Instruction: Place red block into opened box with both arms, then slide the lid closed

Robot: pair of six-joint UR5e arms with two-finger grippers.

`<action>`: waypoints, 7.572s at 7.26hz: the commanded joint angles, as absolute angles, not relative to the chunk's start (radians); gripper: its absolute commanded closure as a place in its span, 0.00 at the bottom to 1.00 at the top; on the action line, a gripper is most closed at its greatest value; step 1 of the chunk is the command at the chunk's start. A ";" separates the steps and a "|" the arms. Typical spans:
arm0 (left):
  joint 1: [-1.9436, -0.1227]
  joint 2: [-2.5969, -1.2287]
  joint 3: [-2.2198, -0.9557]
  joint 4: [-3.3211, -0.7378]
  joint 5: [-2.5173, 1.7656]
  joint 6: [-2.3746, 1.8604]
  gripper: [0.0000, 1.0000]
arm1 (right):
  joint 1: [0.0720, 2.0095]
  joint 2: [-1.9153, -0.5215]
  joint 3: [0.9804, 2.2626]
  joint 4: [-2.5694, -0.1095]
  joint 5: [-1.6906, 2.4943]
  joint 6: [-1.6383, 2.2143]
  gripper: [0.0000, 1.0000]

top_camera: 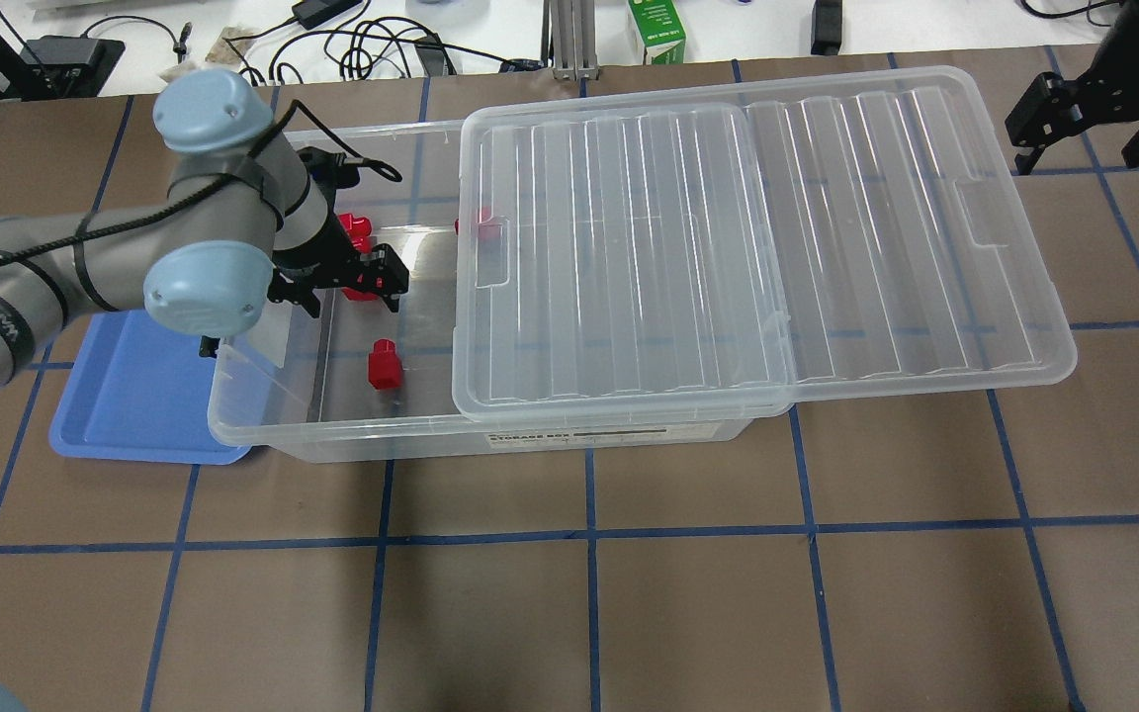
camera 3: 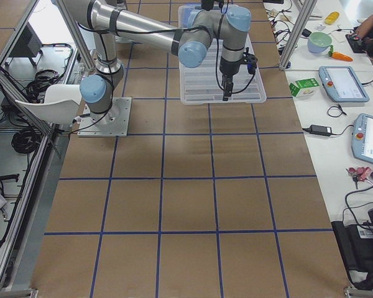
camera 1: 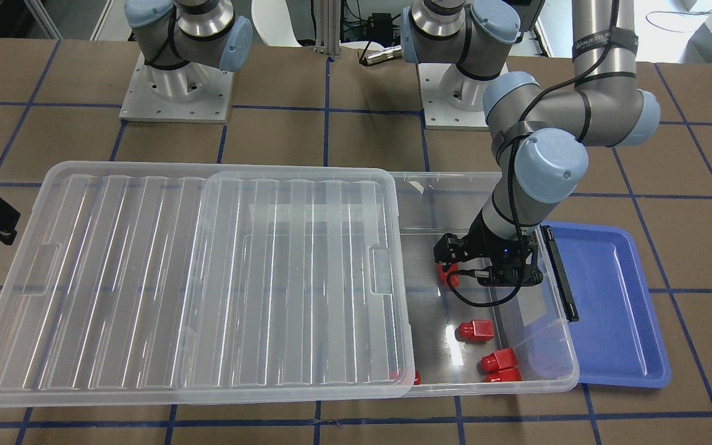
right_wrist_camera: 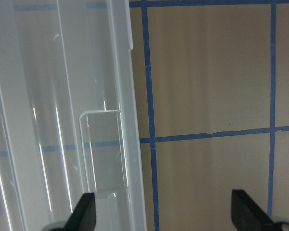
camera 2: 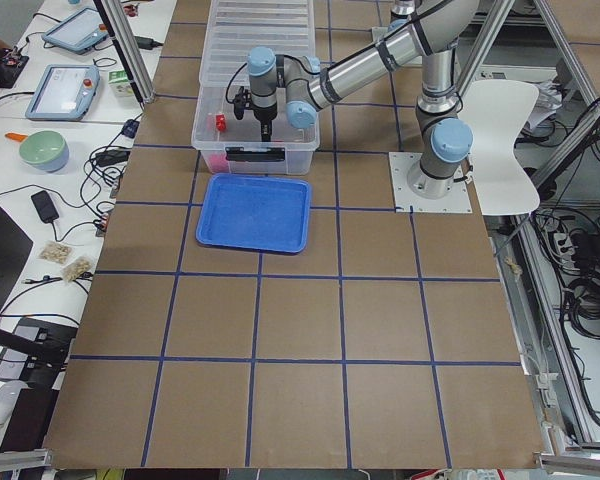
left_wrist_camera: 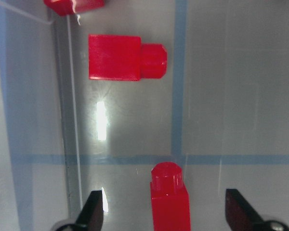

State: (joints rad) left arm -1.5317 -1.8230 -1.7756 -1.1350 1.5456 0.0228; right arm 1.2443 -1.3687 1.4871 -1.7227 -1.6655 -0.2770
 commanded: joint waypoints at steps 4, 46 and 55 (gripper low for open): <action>-1.569 -1.623 -1.614 -1.430 1.542 0.023 0.00 | 1.241 -1.305 1.496 -1.733 -1.675 -0.293 0.00; -1.536 -1.551 -1.555 -1.592 1.601 0.038 0.00 | 1.499 -1.494 1.506 -1.674 -1.580 0.017 0.00; -1.536 -1.555 -1.554 -1.591 1.588 0.040 0.00 | 1.563 -1.628 1.603 -1.598 -1.580 0.106 0.00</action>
